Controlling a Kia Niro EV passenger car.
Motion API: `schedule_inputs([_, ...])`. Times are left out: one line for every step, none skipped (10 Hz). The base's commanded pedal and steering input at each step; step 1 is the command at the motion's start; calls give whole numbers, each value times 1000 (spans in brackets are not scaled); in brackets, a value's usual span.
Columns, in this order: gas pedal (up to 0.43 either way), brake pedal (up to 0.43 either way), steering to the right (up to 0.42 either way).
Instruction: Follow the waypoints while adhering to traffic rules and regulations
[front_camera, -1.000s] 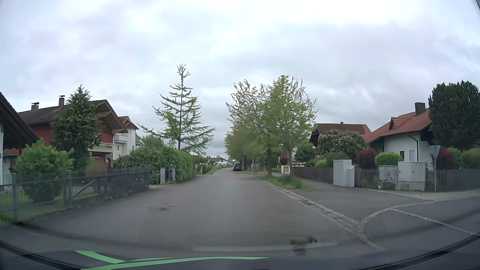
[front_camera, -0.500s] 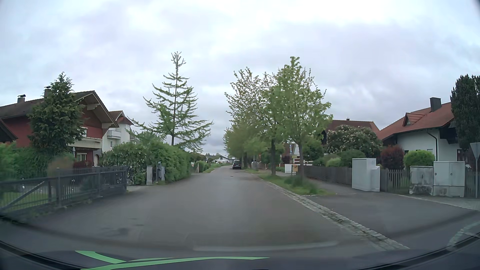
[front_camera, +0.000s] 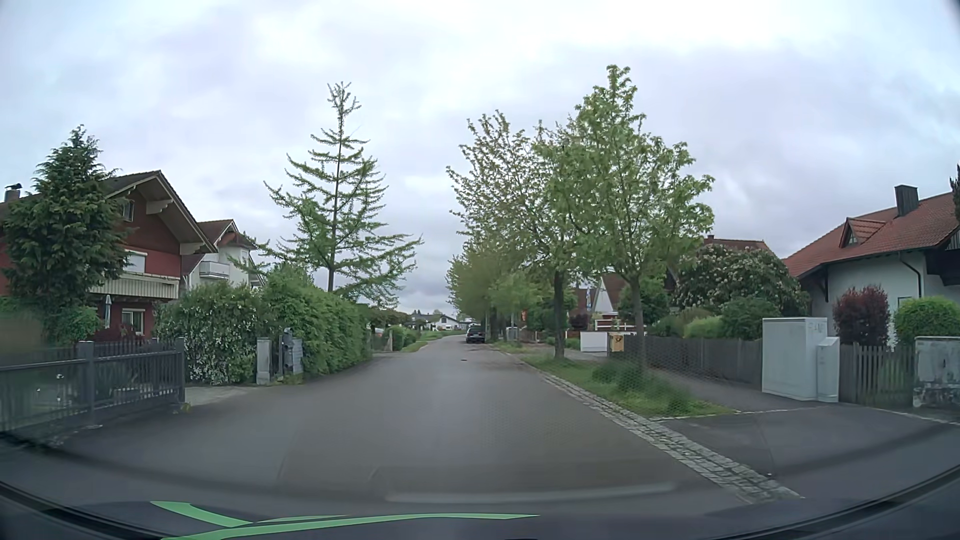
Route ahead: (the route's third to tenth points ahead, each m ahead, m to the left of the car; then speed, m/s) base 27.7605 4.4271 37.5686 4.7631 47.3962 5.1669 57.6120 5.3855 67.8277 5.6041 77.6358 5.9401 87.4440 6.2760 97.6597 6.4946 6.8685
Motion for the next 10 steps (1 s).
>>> schedule_inputs([98,0,-15])
schedule_inputs([98,0,-12])
schedule_inputs([98,0,-8])
schedule_inputs([98,0,-8])
schedule_inputs([98,0,-9])
schedule_inputs([98,0,-9])
schedule_inputs([98,0,-9])
schedule_inputs([98,0,-9])
schedule_inputs([98,0,-9])
schedule_inputs([98,0,-9])
